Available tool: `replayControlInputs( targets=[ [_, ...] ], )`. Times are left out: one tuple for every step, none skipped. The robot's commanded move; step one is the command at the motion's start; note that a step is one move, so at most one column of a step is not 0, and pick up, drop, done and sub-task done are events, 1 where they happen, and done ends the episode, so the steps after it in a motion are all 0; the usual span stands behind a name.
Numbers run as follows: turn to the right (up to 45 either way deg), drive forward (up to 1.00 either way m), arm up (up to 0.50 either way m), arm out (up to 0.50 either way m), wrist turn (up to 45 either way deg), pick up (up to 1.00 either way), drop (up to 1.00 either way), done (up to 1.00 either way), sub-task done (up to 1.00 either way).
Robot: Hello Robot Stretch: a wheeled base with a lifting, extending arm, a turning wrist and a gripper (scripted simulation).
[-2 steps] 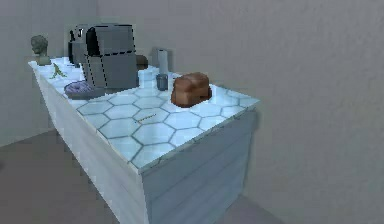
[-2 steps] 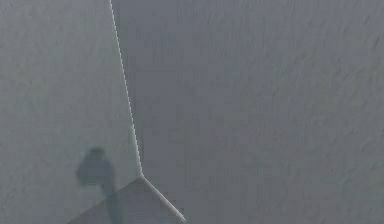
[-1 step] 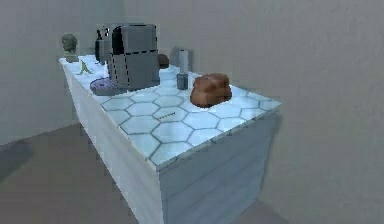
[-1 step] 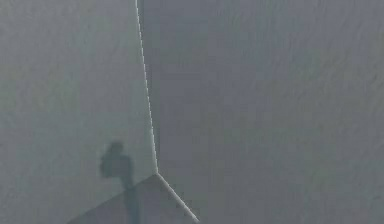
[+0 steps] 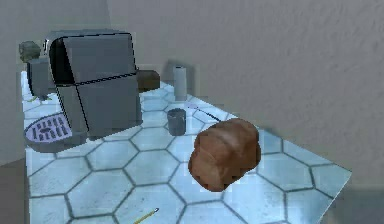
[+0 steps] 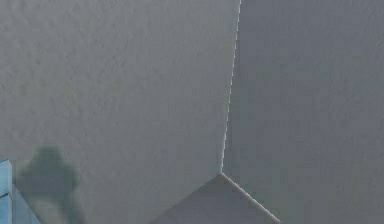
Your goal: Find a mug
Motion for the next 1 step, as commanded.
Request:
replayControlInputs(
  targets=[
    [0.0,0.0,0.0,0.0,0.0,0.0,0.0,1.0,0.0]
  ],
)
